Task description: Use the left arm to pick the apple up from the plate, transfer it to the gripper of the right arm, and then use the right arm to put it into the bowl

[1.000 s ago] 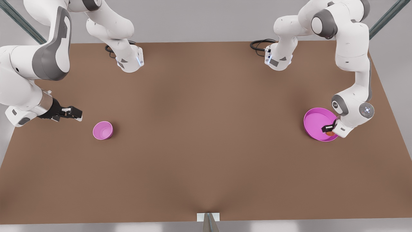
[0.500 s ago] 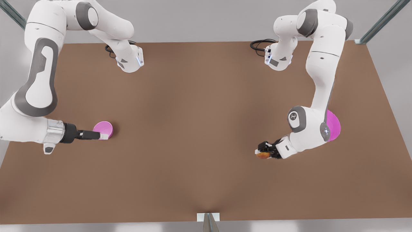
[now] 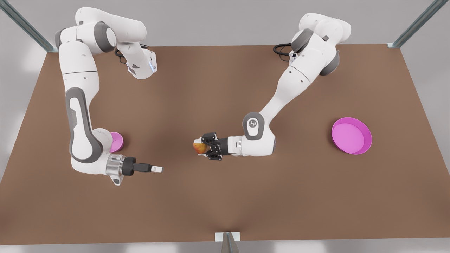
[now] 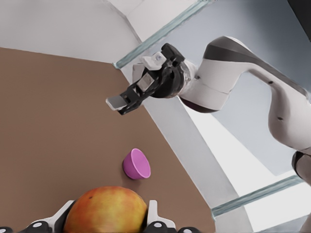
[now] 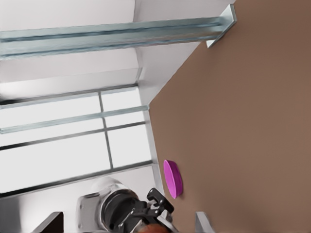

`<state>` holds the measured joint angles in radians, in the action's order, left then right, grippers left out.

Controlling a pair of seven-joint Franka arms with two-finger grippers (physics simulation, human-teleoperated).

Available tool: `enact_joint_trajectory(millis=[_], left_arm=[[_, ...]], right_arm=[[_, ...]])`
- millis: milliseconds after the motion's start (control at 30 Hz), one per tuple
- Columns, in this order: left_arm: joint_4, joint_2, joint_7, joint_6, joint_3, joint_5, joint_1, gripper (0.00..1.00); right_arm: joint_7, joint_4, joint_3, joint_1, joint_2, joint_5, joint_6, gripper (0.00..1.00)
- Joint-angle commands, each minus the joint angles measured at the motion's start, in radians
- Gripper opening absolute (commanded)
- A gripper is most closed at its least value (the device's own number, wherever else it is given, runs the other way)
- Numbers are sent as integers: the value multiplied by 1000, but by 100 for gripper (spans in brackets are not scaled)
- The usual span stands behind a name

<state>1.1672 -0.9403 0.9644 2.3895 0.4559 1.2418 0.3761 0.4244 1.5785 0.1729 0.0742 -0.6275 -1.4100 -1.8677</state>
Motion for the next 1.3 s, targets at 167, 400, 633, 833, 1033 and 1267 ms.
enact_joint_trajectory(millis=[167, 400, 633, 833, 1033, 1267], left_arm=[[-75, -55, 1212, 175, 13, 177, 24, 57], [-199, -123, 1439, 246, 13, 246, 72, 57], [-213, -132, 1444, 261, 15, 248, 90, 57], [-213, -135, 1444, 280, 18, 248, 107, 58], [-213, -137, 1444, 290, 20, 254, 116, 58], [-213, -137, 1444, 303, 26, 255, 116, 58]], right_arm=[[476, 152, 11, 55, 81, 80, 97, 100], [473, 170, 45, 19, 78, 102, 45, 100], [390, 169, 46, 24, 25, -47, 35, 100], [378, 166, 73, 4, 23, -95, -18, 100], [364, 144, 73, -20, 23, -175, -60, 100], [229, 72, 71, -48, 3, -75, -59, 100]])
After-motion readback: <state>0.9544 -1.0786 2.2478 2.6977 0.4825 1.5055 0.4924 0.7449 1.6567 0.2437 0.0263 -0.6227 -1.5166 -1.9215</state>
